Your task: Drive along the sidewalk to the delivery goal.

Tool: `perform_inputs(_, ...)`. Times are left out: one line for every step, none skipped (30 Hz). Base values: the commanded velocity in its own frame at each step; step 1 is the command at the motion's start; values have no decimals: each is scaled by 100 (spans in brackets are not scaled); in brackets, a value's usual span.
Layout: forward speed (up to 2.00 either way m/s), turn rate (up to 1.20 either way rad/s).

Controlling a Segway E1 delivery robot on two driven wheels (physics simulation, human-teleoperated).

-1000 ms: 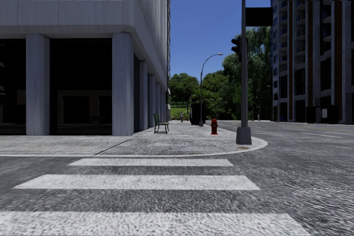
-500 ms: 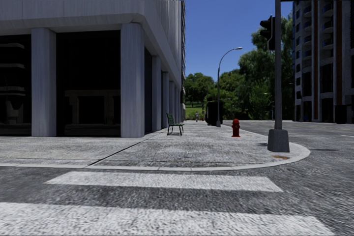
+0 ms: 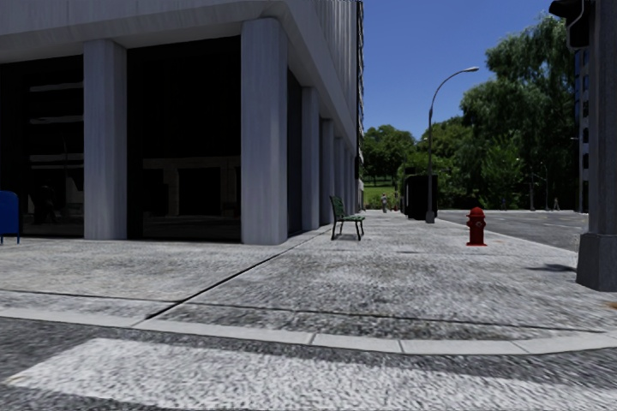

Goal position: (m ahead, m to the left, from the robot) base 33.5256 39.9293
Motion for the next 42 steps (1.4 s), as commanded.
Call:
perform_inputs(187, 19)
perform_inputs(172, 7)
perform_inputs(162, 0)
perform_inputs(158, 0)
perform_inputs(158, 0)
perform_inputs(157, 0)
perform_inputs(157, 0)
perform_inputs(157, 0)
perform_inputs(157, 0)
perform_inputs(157, 0)
perform_inputs(157, 0)
perform_inputs(157, 0)
perform_inputs(157, 0)
perform_inputs(157, 0)
perform_inputs(157, 0)
perform_inputs(157, 0)
perform_inputs(157, 0)
perform_inputs(157, 0)
perform_inputs(157, 0)
perform_inputs(157, 7)
perform_inputs(157, 7)
perform_inputs(157, 18)
perform_inputs(157, 27)
perform_inputs(157, 32)
perform_inputs(157, 32)
perform_inputs(157, 33)
perform_inputs(157, 34)
perform_inputs(157, 34)
perform_inputs(157, 36)
perform_inputs(157, 36)
perform_inputs(157, 37)
perform_inputs(157, 37)
perform_inputs(157, 37)
perform_inputs(157, 37)
perform_inputs(157, 37)
perform_inputs(157, 38)
perform_inputs(157, 38)
perform_inputs(157, 38)
perform_inputs(157, 38)
perform_inputs(157, 40)
perform_inputs(157, 43)
perform_inputs(157, 43)
